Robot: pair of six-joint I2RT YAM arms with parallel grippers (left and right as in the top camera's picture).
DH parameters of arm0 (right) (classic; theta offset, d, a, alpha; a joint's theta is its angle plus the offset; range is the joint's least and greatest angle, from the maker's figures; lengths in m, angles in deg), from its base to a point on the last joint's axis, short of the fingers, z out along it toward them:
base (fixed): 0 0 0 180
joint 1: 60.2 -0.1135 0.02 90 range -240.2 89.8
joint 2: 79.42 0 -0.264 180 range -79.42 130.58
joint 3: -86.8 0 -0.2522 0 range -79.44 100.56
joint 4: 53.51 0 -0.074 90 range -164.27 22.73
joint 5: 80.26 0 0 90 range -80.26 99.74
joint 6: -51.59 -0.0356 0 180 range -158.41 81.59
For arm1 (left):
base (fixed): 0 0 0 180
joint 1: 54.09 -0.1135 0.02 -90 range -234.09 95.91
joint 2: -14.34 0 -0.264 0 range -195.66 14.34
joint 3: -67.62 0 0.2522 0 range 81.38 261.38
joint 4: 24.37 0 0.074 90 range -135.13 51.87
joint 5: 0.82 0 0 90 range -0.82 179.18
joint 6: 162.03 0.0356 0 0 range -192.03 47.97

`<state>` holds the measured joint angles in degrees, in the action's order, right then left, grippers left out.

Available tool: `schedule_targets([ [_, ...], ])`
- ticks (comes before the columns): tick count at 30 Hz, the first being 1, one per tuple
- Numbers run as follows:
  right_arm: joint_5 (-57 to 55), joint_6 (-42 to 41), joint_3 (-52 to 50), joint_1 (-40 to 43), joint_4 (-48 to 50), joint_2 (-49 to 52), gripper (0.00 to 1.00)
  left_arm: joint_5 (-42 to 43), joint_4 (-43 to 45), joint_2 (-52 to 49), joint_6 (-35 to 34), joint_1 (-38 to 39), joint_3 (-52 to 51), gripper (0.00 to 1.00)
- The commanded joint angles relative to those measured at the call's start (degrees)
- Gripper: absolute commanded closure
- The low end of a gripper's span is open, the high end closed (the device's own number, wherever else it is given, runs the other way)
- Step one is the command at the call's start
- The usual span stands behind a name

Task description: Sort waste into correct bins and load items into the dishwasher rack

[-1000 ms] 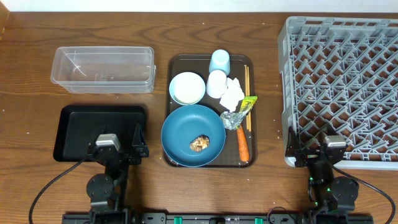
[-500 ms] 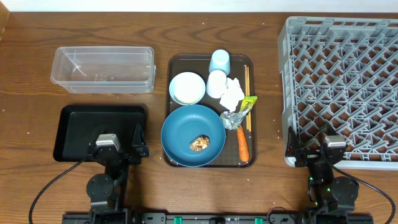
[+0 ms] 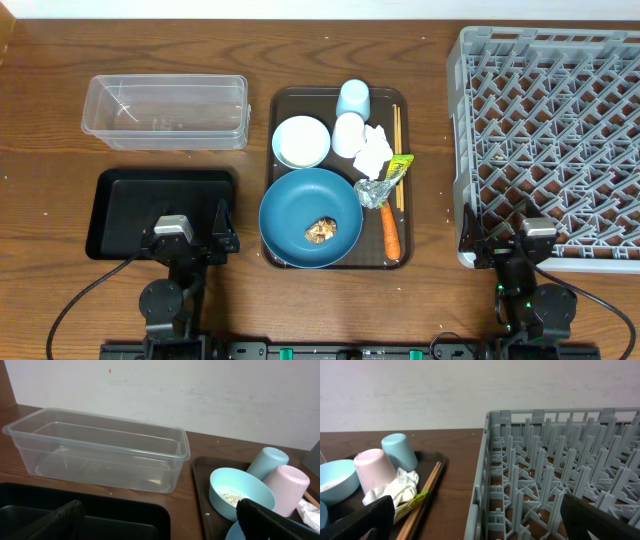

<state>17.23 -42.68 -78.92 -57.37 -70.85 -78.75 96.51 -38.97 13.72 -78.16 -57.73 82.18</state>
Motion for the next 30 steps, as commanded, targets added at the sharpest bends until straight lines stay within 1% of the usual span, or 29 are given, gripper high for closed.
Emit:
schedule_targets([
  [1,-0.37,0.09,-0.20,1.05,-0.07,-0.37,0.01,1.05,-2.54,0.39,0.55,0.24,-0.57,0.02],
  [18,-0.37,0.09,-0.20,1.05,-0.07,-0.37,0.01,1.05,-2.54,0.39,0.55,0.24,-0.57,0.02],
  [22,-0.37,0.09,-0.20,1.05,-0.07,-0.37,0.01,1.31,-1.25,0.39,-0.07,0.24,-0.55,0.02],
  [23,-0.37,0.09,-0.20,1.05,-0.07,-0.37,0.01,2.12,-1.68,0.39,-2.86,0.24,-0.55,0.02],
  [26,-0.37,0.09,-0.20,1.05,-0.07,-0.37,0.01,4.31,-2.14,0.35,-6.82,0.24,-0.55,0.02],
  [27,-0.37,0.09,-0.20,1.05,-0.07,-0.37,0.01,4.33,-2.16,0.35,-9.29,0.24,-0.55,0.02],
  [29,-0.37,0.09,-0.20,1.05,-0.07,-0.37,0.01,5.70,-2.14,0.28,-16.48,0.24,-0.55,0.02],
  [30,-0.37,0.09,-0.20,1.05,-0.07,-0.37,0.01,7.87,-2.05,0.15,-20.35,0.24,-0.52,0.02],
])
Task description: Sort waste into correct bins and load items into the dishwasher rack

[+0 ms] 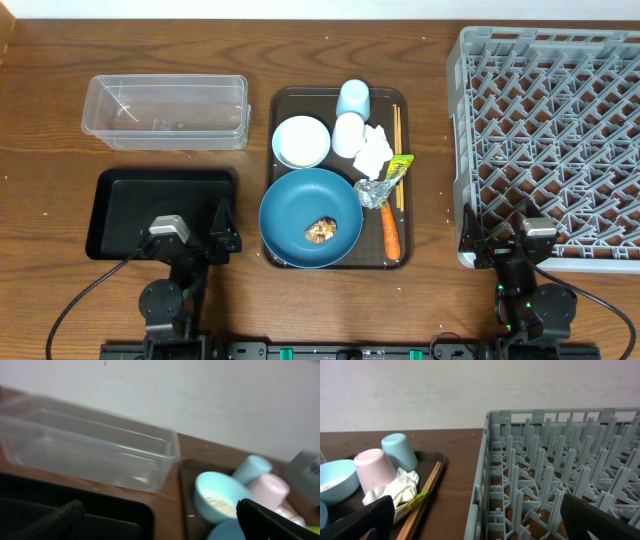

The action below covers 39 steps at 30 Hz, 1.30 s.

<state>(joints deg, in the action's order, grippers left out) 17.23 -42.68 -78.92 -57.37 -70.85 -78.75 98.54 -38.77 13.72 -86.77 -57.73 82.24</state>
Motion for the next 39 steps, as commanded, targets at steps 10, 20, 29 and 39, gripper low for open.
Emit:
schedule_targets([
  [10,-0.37,0.09,-0.20,1.05,-0.07,-0.37,0.01,17.66,0.79,0.02,-27.98,0.24,-0.26,0.02],
  [20,-0.37,0.09,-0.20,1.07,-0.07,-0.37,0.01,23.26,-4.61,-0.79,-22.99,0.24,10.23,0.02],
  [29,-0.37,0.09,-0.20,1.07,-0.07,-0.37,0.01,23.28,-27.67,-18.25,-13.53,0.28,31.17,0.02],
  [39,-0.37,0.09,-0.20,1.05,-0.07,-0.37,0.01,22.05,-45.53,-45.77,-4.70,14.82,54.86,0.02],
])
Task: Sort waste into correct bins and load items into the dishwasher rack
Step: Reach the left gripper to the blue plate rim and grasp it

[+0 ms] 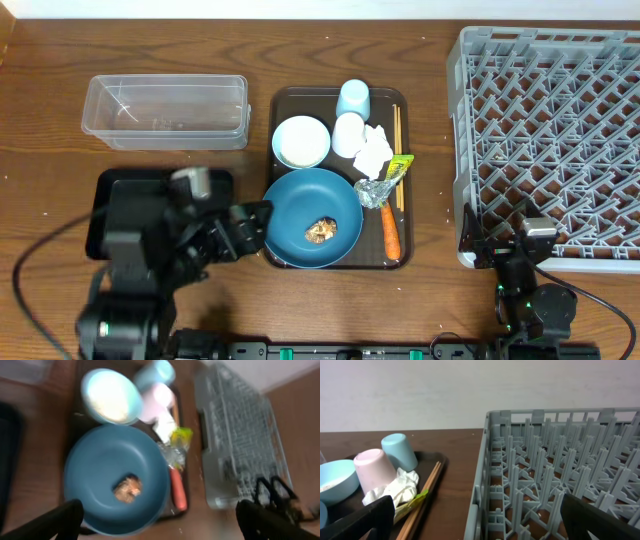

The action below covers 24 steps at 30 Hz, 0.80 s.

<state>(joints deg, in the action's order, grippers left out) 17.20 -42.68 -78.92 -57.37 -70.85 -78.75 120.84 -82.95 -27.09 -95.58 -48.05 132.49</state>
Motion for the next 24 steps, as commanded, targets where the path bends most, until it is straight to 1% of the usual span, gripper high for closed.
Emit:
schedule_targets([
  [1,-0.35,0.09,-0.20,1.05,-0.07,-0.37,0.01,-1.42,-1.49,-6.97,4.11,7.91,5.81,0.02],
  [3,-0.35,0.09,-0.20,1.05,-0.07,-0.37,0.01,-4.48,-0.39,-10.78,4.46,14.25,7.30,0.02],
  [6,-0.35,0.09,-0.20,1.05,-0.07,-0.37,0.01,-5.51,4.96,-15.45,4.68,22.64,7.34,0.02],
  [8,-0.35,0.09,-0.20,1.05,-0.07,-0.37,0.01,-5.31,7.63,-17.99,4.42,25.92,7.34,0.02],
  [9,-0.35,0.09,-0.20,1.07,-0.07,-0.37,0.01,-4.87,9.22,-19.32,2.29,27.41,7.34,0.02],
  [11,-0.35,0.09,-0.20,1.05,-0.07,-0.37,0.01,-4.96,12.24,-21.49,-0.37,29.55,7.34,0.02],
  [14,-0.35,0.09,-0.20,1.05,-0.07,-0.37,0.01,-6.10,14.97,-24.26,1.53,31.26,7.37,0.02],
  [18,-0.35,0.09,-0.20,1.05,-0.07,-0.37,0.01,-12.94,13.14,-27.30,-0.33,32.87,7.37,0.02],
  [22,-0.35,0.09,-0.20,1.07,-0.07,-0.37,0.01,-16.31,12.96,-31.41,-0.50,37.38,7.37,0.02],
  [24,-0.35,0.09,-0.20,1.05,-0.07,-0.37,0.01,-21.53,12.76,-33.77,-2.67,39.85,7.37,0.02],
])
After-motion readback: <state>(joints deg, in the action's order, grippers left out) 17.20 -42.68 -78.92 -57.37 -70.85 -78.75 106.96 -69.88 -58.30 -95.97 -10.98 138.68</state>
